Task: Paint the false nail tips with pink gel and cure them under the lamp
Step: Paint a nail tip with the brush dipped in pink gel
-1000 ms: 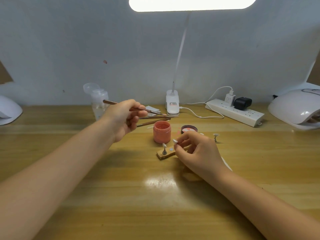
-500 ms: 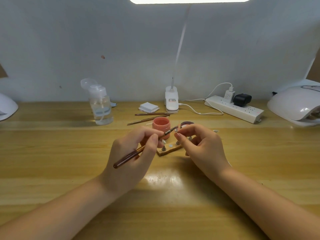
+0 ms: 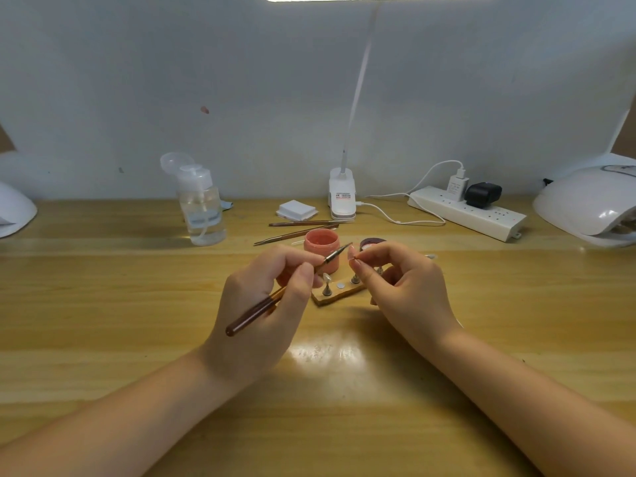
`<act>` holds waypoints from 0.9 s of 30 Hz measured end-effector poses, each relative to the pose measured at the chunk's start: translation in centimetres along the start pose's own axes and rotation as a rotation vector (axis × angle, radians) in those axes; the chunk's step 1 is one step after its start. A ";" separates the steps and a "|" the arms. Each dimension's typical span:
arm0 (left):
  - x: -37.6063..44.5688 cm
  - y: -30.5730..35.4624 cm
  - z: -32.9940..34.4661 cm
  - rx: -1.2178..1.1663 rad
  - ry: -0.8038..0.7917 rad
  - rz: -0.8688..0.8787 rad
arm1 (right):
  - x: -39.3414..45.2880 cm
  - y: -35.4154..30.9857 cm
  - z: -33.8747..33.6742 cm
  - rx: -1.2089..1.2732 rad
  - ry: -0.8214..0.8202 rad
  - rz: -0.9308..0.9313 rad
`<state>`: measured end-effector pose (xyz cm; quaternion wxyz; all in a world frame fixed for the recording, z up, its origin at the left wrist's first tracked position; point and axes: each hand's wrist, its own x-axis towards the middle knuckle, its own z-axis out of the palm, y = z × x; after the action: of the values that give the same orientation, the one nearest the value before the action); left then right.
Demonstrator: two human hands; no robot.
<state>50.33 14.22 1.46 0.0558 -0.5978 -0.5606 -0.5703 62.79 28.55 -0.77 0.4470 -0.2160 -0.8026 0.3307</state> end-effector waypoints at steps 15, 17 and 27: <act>-0.2 0.1 0.0 -0.052 -0.016 -0.070 | 0.1 0.1 -0.1 0.003 0.002 0.024; -0.1 0.3 -0.1 -0.081 0.006 -0.068 | 0.1 0.0 0.0 0.011 0.001 0.027; -0.1 0.3 0.0 -0.043 -0.016 -0.061 | 0.0 0.0 0.0 0.013 0.025 0.026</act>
<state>50.56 14.03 1.55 0.0211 -0.5862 -0.5665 -0.5787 62.78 28.52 -0.76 0.4542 -0.2276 -0.7918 0.3391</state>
